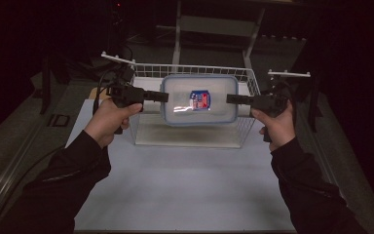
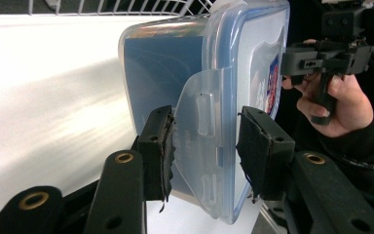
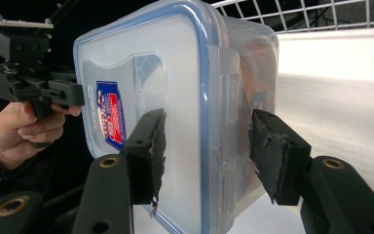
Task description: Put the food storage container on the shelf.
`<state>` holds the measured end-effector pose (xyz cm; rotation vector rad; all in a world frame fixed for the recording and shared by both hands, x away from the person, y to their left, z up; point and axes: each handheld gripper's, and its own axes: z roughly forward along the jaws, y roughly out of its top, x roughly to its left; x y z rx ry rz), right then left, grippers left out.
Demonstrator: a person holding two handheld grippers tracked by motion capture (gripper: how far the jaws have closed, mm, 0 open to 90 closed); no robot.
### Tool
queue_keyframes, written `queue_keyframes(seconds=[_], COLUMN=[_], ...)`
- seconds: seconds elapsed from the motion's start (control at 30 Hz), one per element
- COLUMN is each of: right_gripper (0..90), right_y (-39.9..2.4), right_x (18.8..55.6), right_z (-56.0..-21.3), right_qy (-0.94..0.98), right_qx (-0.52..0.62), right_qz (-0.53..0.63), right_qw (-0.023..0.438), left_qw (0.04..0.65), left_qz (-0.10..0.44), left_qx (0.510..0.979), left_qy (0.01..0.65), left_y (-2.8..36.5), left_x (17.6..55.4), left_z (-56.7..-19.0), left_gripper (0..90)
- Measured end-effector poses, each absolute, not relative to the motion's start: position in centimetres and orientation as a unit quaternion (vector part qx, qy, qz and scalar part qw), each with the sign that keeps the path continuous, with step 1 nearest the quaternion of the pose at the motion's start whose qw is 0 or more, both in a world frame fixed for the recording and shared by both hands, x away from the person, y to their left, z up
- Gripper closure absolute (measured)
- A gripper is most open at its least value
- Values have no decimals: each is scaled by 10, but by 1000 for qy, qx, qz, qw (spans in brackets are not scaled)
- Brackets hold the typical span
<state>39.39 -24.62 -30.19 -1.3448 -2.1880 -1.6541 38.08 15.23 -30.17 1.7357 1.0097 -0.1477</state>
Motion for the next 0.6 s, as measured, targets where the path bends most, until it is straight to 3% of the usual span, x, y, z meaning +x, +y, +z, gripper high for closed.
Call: queue_keyframes(seconds=[0.6], right_gripper=[478], right_y=[-242], right_x=[435], right_z=[-310], right_qy=[-699], right_qx=[-472], right_qz=[-535], right_qw=[55], left_qw=[531], left_qz=[-75], left_qx=[708], left_qy=[460], left_y=[154], left_x=[424], left_z=[-308], left_gripper=[565])
